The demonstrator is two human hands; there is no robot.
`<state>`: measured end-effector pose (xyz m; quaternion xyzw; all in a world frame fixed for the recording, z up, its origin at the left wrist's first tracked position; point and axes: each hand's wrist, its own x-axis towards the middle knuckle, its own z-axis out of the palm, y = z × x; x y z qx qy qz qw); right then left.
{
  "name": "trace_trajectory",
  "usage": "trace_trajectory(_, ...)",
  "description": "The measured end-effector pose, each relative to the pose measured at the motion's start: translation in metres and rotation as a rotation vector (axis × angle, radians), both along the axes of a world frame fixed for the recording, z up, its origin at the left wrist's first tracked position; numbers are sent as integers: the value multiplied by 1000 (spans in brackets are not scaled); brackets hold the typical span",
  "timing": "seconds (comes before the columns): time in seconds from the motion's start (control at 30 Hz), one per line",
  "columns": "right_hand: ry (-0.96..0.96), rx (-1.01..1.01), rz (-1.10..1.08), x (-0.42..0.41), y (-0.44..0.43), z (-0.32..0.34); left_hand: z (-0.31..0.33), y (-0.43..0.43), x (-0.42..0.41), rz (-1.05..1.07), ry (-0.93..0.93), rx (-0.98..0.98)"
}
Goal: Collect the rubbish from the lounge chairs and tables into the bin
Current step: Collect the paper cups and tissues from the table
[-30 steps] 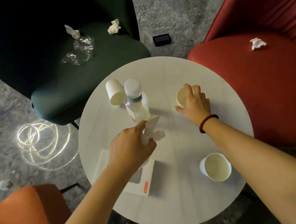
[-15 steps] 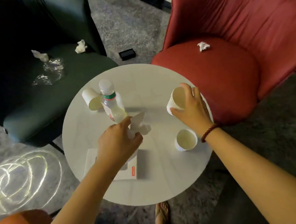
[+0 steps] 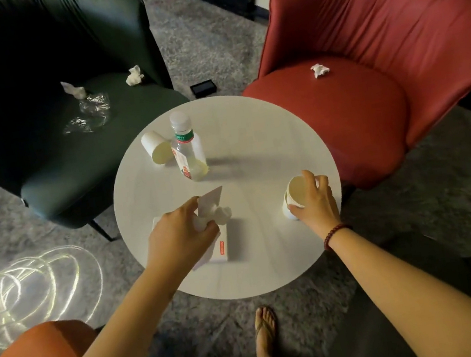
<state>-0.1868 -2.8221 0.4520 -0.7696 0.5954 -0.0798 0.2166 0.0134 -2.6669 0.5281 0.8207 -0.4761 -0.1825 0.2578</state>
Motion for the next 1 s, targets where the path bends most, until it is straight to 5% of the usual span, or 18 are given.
trace_trajectory(0.33, 30, 98, 66, 15, -22, -42, -14, -42, 28, 70, 25, 86)
trace_trajectory(0.73, 46, -1, 340, 113, -64, -53, -28, -43, 89, 232, 20, 106)
trace_trajectory(1.0, 142, -108, 276, 118, -56, -43, -33, -61, 154, 157, -21, 103)
